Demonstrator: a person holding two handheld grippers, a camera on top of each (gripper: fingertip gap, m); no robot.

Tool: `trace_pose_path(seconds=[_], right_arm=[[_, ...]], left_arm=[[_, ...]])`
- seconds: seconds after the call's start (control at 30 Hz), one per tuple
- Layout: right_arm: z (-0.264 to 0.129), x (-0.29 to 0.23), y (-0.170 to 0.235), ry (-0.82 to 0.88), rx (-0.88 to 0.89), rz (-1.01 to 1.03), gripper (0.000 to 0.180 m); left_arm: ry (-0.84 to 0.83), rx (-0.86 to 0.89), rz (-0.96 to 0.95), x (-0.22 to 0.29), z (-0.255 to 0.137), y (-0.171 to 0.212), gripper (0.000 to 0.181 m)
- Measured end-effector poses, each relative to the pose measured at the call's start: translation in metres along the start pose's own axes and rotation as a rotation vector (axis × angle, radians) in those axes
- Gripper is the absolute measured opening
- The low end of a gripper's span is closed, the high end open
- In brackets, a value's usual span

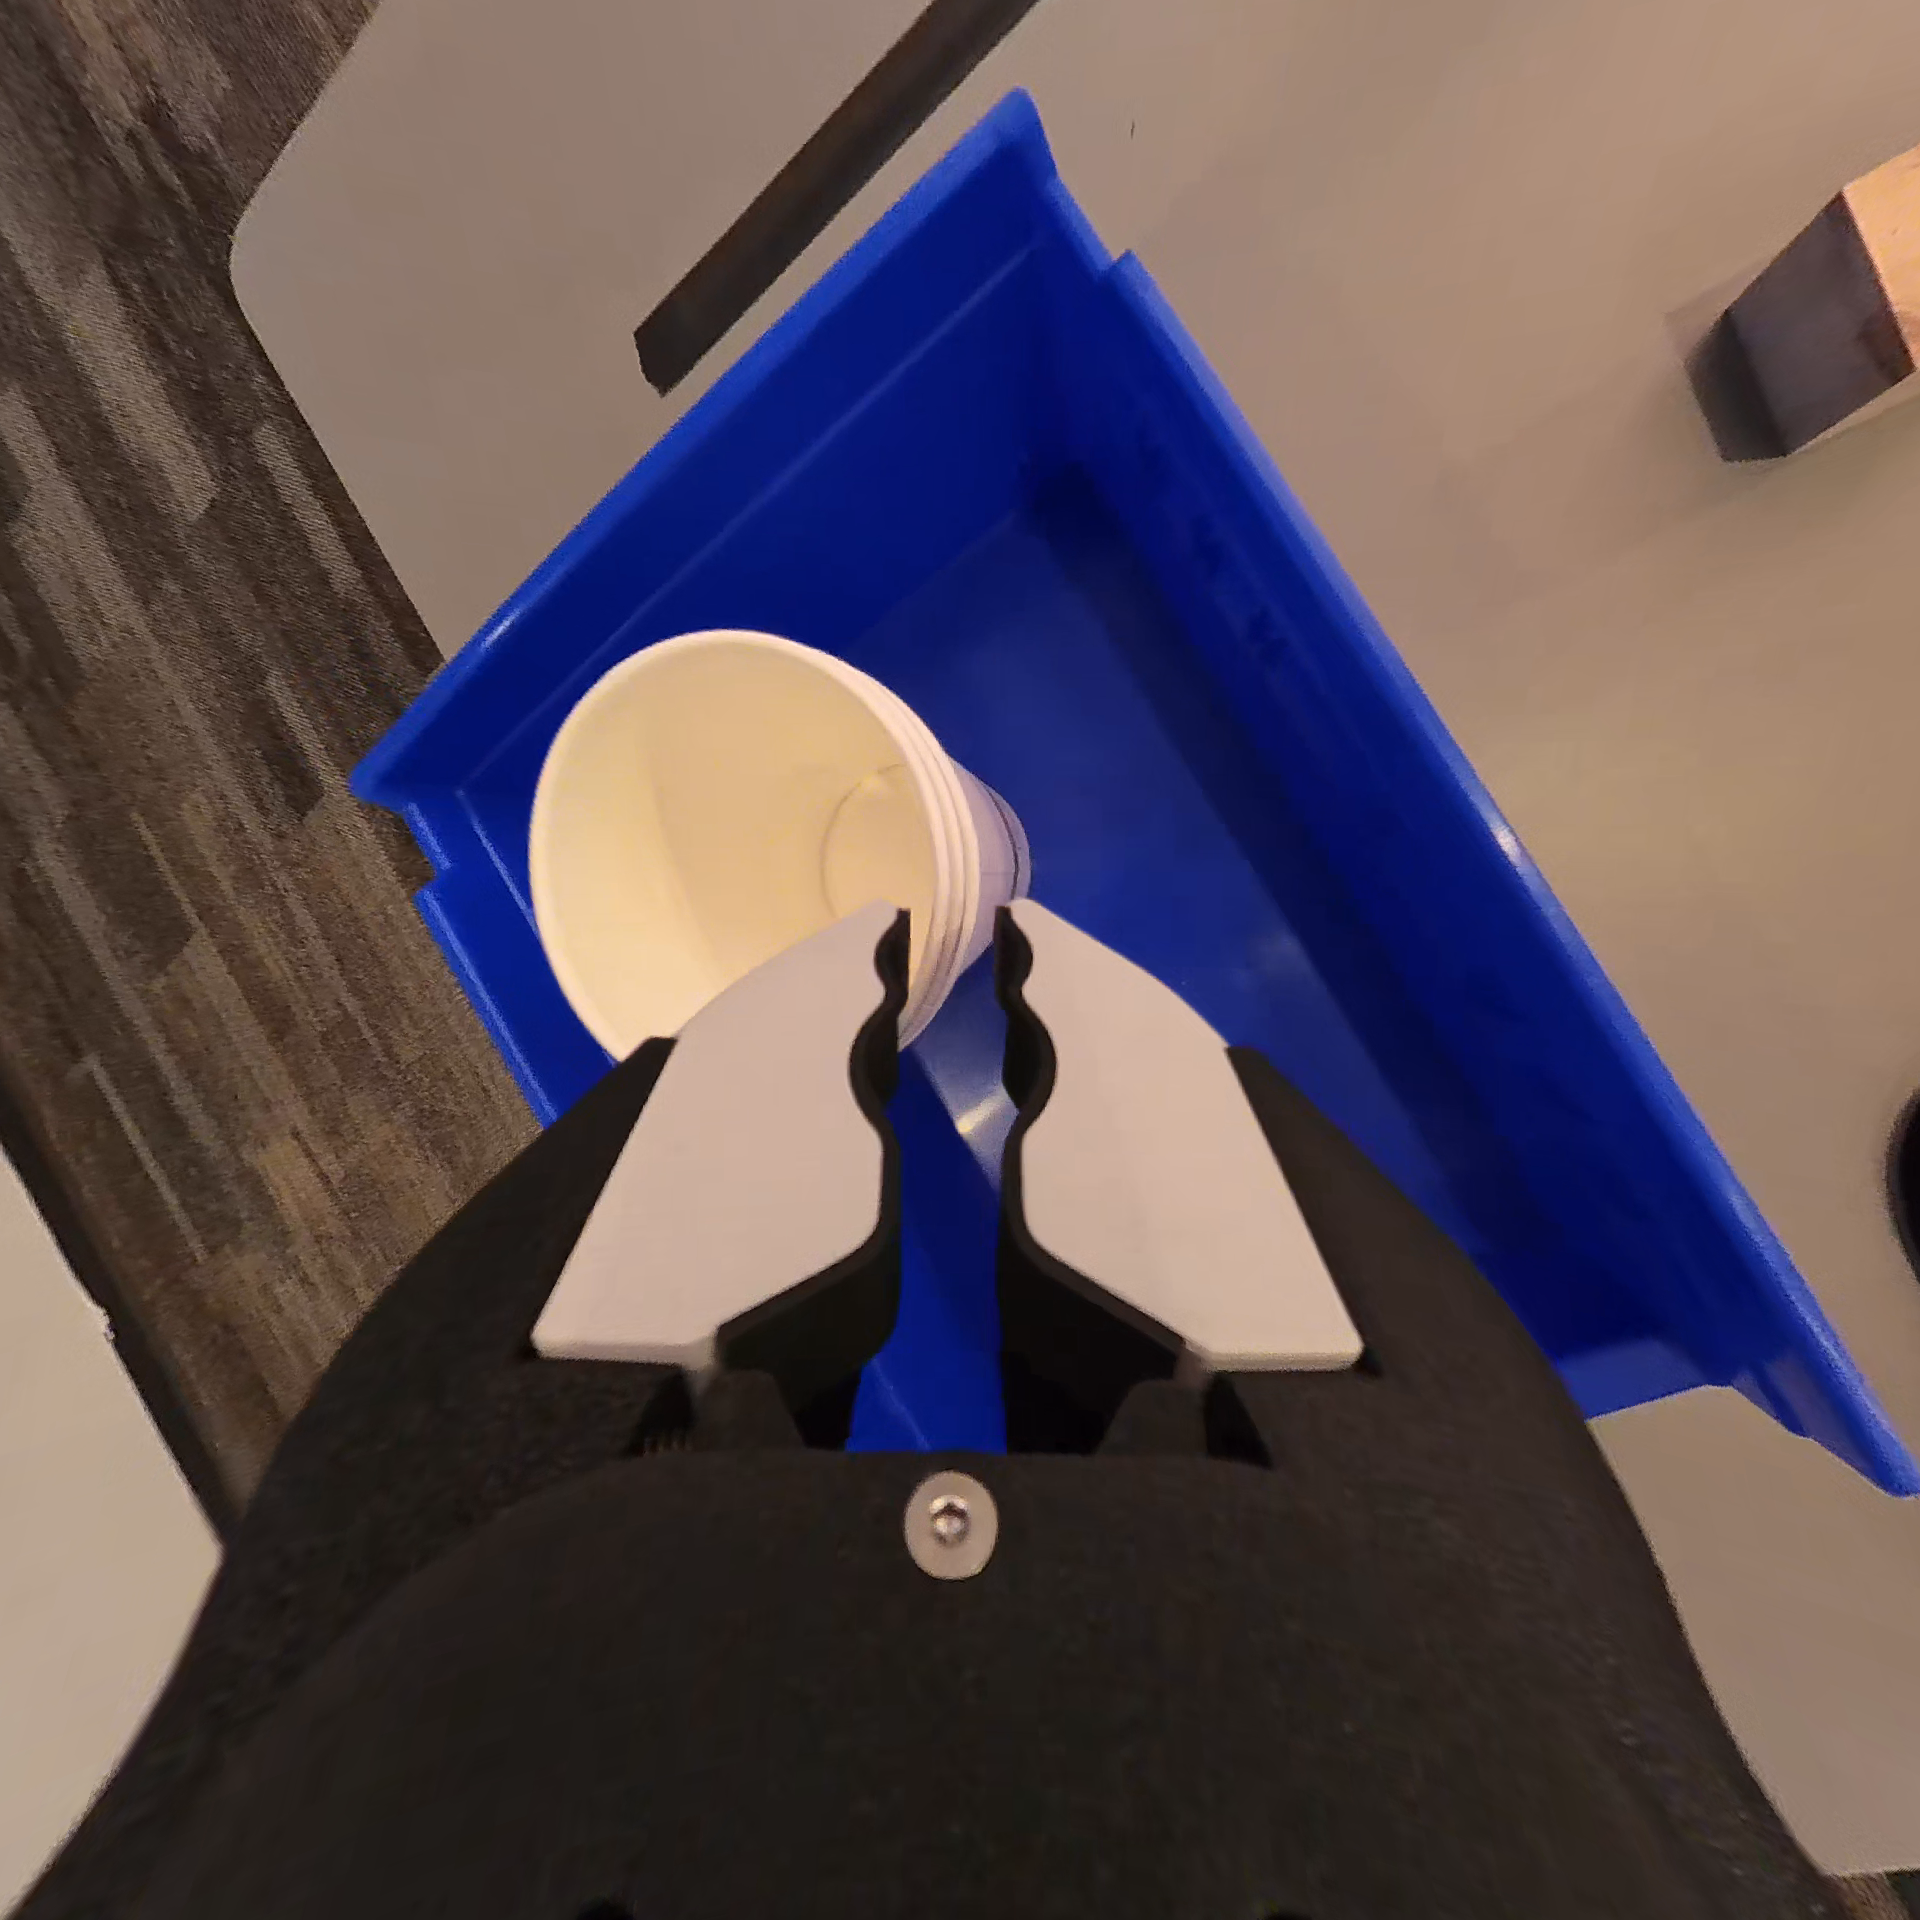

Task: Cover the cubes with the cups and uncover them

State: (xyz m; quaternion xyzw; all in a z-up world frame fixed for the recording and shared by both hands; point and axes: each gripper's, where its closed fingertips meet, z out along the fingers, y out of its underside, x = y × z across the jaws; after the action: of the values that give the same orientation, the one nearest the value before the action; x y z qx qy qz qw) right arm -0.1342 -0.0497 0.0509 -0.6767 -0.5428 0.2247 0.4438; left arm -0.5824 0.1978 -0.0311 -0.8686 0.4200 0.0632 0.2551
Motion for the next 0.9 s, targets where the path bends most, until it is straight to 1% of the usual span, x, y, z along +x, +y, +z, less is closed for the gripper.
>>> trace_pose_path(seconds=[0.07, 0.13, 0.47, 0.9], right_arm=[[0.0, 0.001, 0.001, 0.003, -0.007, 0.002, 0.073], [0.002, 0.0, 0.003, 0.0, -0.015, 0.002, 0.073], [0.015, -0.001, 0.015, -0.029, -0.091, 0.01, 0.072], [0.017, 0.0, 0.021, -0.048, -0.108, 0.026, 0.071]], left_arm=[[-0.019, -0.001, 0.011, -0.003, 0.001, 0.0, 0.012], [0.002, 0.006, -0.006, 0.0, 0.001, -0.001, 0.006], [0.045, 0.026, -0.013, 0.004, -0.003, -0.004, 0.003], [0.076, 0.08, -0.027, 0.006, -0.02, -0.016, 0.003]])
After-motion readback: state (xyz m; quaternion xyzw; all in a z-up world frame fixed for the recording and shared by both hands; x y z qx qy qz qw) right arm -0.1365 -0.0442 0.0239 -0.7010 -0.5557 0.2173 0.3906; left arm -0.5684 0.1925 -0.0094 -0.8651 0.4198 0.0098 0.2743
